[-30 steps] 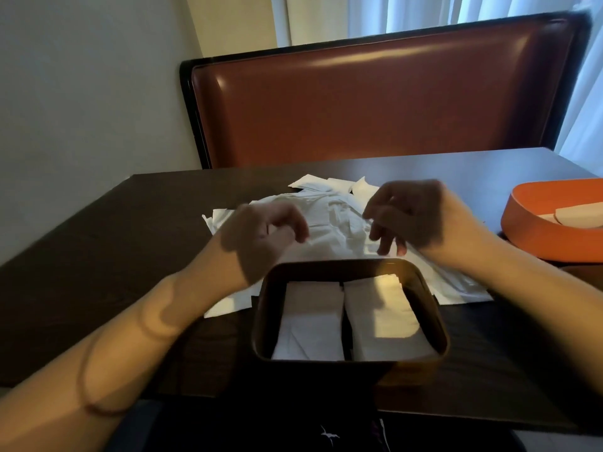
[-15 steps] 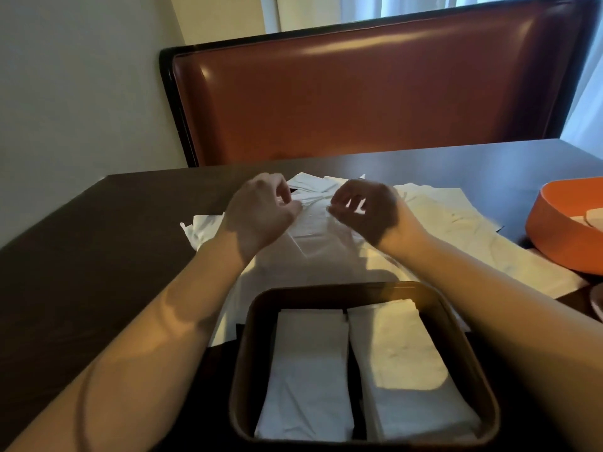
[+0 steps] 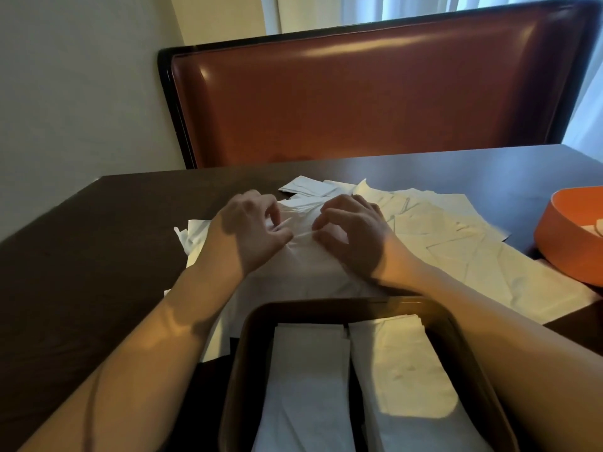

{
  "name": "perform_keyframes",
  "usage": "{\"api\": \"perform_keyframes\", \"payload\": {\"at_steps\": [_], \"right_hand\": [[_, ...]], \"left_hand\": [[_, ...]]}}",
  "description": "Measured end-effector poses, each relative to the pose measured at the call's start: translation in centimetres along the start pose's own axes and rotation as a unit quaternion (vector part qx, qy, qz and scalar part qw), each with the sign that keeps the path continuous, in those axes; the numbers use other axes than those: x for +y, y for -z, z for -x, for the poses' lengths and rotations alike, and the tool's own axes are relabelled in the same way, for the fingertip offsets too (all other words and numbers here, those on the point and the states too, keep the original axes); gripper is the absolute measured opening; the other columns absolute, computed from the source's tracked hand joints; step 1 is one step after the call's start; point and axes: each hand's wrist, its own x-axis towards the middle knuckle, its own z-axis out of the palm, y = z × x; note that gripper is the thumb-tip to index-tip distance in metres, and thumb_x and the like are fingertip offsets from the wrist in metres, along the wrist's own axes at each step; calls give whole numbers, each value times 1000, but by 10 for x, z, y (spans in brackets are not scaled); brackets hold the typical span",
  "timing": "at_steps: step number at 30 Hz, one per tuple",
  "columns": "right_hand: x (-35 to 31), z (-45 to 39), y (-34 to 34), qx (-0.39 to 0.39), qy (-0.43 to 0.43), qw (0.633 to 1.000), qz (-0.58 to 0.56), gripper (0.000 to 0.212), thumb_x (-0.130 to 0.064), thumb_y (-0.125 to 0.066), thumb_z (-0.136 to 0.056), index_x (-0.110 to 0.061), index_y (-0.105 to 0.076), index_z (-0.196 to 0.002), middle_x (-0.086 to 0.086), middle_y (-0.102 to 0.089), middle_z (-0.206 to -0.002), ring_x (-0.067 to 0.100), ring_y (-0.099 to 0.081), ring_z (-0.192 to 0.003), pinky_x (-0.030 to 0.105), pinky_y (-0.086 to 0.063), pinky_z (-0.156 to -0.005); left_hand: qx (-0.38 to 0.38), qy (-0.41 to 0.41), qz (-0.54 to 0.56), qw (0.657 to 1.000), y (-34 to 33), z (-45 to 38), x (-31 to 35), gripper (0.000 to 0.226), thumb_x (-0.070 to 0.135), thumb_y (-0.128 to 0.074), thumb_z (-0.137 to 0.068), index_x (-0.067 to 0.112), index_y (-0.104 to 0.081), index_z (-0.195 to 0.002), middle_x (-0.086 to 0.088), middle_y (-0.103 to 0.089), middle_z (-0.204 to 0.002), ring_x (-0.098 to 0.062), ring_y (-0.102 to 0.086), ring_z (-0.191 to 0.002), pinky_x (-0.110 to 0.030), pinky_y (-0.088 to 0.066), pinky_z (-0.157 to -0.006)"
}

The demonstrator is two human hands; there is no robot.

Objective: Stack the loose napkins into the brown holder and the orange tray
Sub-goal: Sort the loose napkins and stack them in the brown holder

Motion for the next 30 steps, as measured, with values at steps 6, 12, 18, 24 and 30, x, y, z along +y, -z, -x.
{"api": "perform_keyframes", "payload": {"at_steps": [6, 12, 18, 24, 30], "right_hand": [[-4, 0, 8, 100, -11, 994, -38, 10, -18, -59, -91, -12, -63, -84, -5, -63, -89, 10, -54, -89, 28, -46, -83], [3, 14, 18, -30, -20, 999, -23, 49, -53, -73, -81, -21, -59, -115, -11, -54, -115, 4, -44, -107, 17, -35, -90], [7, 10, 10, 28, 20, 999, -1, 30, -41, -64, -86, -16, -71, -100, 4, -64, -115, 14, -52, -108, 20, -36, -96], [5, 11, 20, 73, -26, 995, -57, 14, -22, -62, -96, -13, -69, -88, -2, -64, -93, 15, -59, -86, 30, -51, -75], [-3, 7, 20, -40, -220, 974, -50, 47, -46, -57, -95, -15, -56, -130, 2, -64, -112, 18, -59, -96, 27, -44, -79]], "left_hand": [[120, -49, 139, 982, -1, -3, 4, 19, 33, -67, -85, 17, -64, -74, 0, -63, -83, -15, -55, -80, -26, -36, -68], [108, 201, 598, 768, -3, -1, 22, 16, 22, -64, -90, 19, -60, -75, -1, -52, -69, -19, -48, -61, -24, -42, -45], [64, 237, 706, 665, -4, -1, 24, 21, 25, -54, -95, 8, -60, -105, -8, -57, -86, -18, -56, -71, -26, -47, -45], [165, 217, 602, 751, 0, 2, 28, 7, 15, -55, -94, 11, -61, -93, -6, -56, -93, -17, -56, -79, -26, -48, -43], [109, 244, 653, 709, 2, 0, 24, 6, 13, -63, -93, 16, -65, -88, -4, -64, -91, -13, -64, -70, -27, -53, -48]]}}
